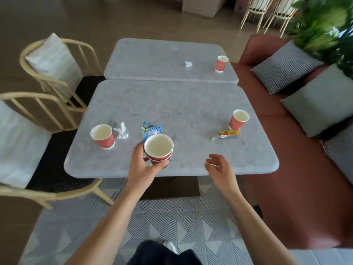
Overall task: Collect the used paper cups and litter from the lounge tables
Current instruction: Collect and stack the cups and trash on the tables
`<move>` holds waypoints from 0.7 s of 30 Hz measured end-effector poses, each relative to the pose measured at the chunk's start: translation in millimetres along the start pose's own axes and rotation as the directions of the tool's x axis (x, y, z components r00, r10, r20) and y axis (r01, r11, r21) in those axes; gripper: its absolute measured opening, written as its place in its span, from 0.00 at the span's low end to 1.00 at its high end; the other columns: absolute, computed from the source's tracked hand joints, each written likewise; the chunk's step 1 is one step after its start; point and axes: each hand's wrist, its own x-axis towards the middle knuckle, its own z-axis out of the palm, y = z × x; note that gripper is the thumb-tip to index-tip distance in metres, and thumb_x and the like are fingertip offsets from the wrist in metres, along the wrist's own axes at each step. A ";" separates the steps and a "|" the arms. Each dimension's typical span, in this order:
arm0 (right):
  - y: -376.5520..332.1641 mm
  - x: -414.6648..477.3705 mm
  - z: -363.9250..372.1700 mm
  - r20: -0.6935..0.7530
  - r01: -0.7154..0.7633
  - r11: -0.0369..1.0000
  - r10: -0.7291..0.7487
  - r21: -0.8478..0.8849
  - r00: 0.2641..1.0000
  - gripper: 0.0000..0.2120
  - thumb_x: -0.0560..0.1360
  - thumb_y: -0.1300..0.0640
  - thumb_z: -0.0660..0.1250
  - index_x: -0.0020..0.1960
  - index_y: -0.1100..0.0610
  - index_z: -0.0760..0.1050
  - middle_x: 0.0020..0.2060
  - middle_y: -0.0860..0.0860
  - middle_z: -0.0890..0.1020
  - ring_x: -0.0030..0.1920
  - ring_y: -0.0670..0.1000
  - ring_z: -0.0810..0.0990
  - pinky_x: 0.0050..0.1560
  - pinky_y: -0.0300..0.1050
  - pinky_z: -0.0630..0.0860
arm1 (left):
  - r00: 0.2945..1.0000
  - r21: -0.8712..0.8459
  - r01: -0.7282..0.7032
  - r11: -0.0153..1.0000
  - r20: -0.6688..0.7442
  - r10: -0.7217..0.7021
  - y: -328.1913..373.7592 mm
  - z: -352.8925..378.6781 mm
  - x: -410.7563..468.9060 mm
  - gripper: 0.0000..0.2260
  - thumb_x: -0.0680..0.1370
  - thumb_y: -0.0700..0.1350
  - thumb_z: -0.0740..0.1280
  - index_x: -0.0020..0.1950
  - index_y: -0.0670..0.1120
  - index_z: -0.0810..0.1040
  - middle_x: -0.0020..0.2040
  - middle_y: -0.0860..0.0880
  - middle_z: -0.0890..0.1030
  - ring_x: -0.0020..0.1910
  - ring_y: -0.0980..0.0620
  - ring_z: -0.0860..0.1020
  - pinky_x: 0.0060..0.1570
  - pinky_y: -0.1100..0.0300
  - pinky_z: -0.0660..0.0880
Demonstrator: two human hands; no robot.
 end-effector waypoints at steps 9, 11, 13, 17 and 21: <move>4.7 75.5 -5.9 -0.068 -0.115 0.993 0.117 0.036 0.991 0.09 0.77 0.61 0.65 0.56 0.53 0.73 0.51 0.50 0.80 0.50 0.49 0.79 0.52 0.50 0.78 | 0.997 -0.023 0.001 1.000 0.071 0.001 -13.5 40.5 79.3 0.31 0.56 0.57 0.74 0.58 0.61 0.69 0.60 0.53 0.73 0.59 0.63 0.73 0.55 0.65 0.72; 3.4 92.9 -6.3 -0.098 -0.129 0.991 0.132 0.042 0.986 0.08 0.77 0.61 0.64 0.55 0.53 0.73 0.50 0.50 0.80 0.48 0.49 0.79 0.52 0.52 0.78 | 0.994 -0.019 -0.011 1.000 0.113 0.013 -16.3 49.3 99.3 0.31 0.57 0.55 0.75 0.57 0.61 0.69 0.58 0.56 0.72 0.57 0.67 0.73 0.54 0.68 0.72; 1.4 110.8 -6.7 -0.126 -0.140 0.989 0.144 0.043 0.982 0.08 0.76 0.62 0.64 0.54 0.54 0.73 0.48 0.50 0.80 0.46 0.49 0.79 0.52 0.53 0.78 | 0.988 -0.015 -0.011 1.000 0.152 0.013 -21.5 57.9 120.1 0.30 0.57 0.55 0.75 0.57 0.61 0.70 0.58 0.55 0.73 0.56 0.67 0.73 0.53 0.67 0.71; -0.6 138.8 -6.6 -0.174 -0.170 0.983 0.181 0.075 0.968 0.07 0.76 0.61 0.64 0.54 0.55 0.74 0.45 0.47 0.80 0.46 0.48 0.79 0.52 0.52 0.77 | 0.975 0.011 -0.026 1.000 0.219 0.023 -29.0 72.1 157.5 0.31 0.57 0.56 0.74 0.59 0.60 0.70 0.60 0.51 0.74 0.58 0.60 0.75 0.54 0.69 0.72; 1.1 160.6 -8.0 -0.188 -0.187 0.979 0.200 0.085 0.961 0.11 0.76 0.63 0.64 0.58 0.58 0.74 0.50 0.51 0.80 0.48 0.50 0.79 0.51 0.50 0.76 | 0.964 0.013 -0.032 0.999 0.266 0.027 -29.5 85.1 183.4 0.31 0.58 0.54 0.76 0.58 0.61 0.69 0.59 0.54 0.73 0.57 0.61 0.75 0.54 0.69 0.72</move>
